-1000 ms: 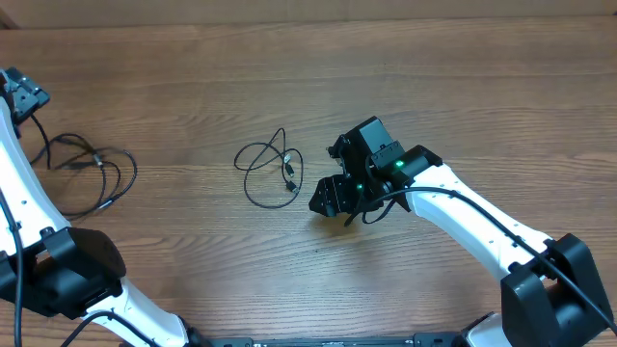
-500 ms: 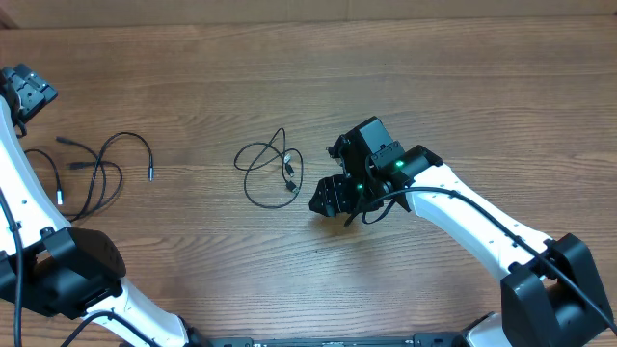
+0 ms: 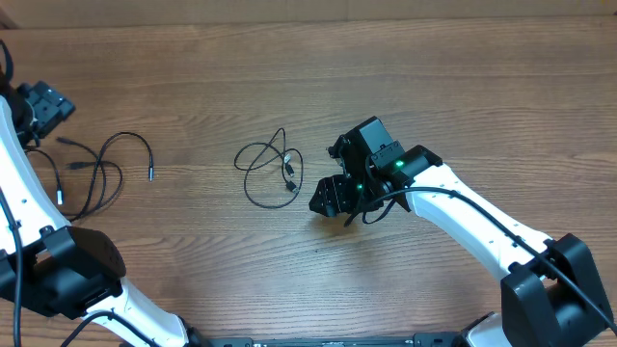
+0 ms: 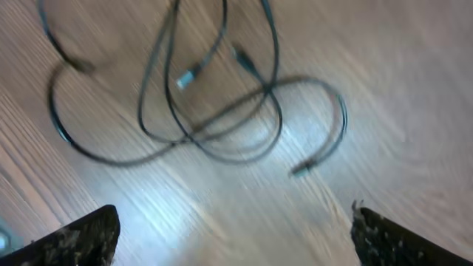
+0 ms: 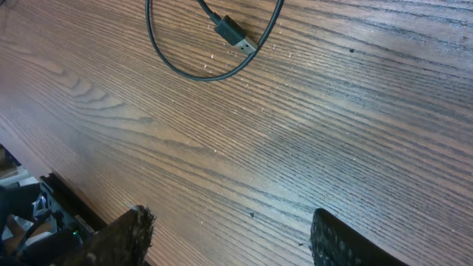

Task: Untangle cables

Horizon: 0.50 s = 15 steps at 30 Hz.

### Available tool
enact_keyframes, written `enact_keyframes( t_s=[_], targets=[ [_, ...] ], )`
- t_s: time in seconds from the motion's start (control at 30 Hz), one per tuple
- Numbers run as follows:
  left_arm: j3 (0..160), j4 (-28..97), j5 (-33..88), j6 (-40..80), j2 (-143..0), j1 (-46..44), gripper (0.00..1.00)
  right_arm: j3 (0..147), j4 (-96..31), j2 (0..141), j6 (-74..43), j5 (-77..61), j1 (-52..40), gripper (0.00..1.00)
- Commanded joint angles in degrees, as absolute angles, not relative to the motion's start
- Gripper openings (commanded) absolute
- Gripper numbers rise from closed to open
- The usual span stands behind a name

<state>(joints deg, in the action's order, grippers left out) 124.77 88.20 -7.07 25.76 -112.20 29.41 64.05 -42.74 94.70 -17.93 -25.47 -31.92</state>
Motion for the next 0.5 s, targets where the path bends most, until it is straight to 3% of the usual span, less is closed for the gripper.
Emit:
enact_keyframes(
  t_s=[0.0,0.27,0.47],
  targets=[
    [124.2,91.4,-3.6,27.2,-112.4,29.7,1.0,64.1,-42.7,94.6,-17.5,-25.3,-32.2,0.67],
    [122.7,96.8,-2.8,25.5,-111.2,29.6,0.97,64.1,-43.0,94.6,-17.5,-25.3,-32.2,0.67],
    [112.9,96.1,-2.7,26.0,-104.0,29.7,0.98,64.1,-43.1,94.6,-17.5,-25.3,-32.2,0.67]
  ],
)
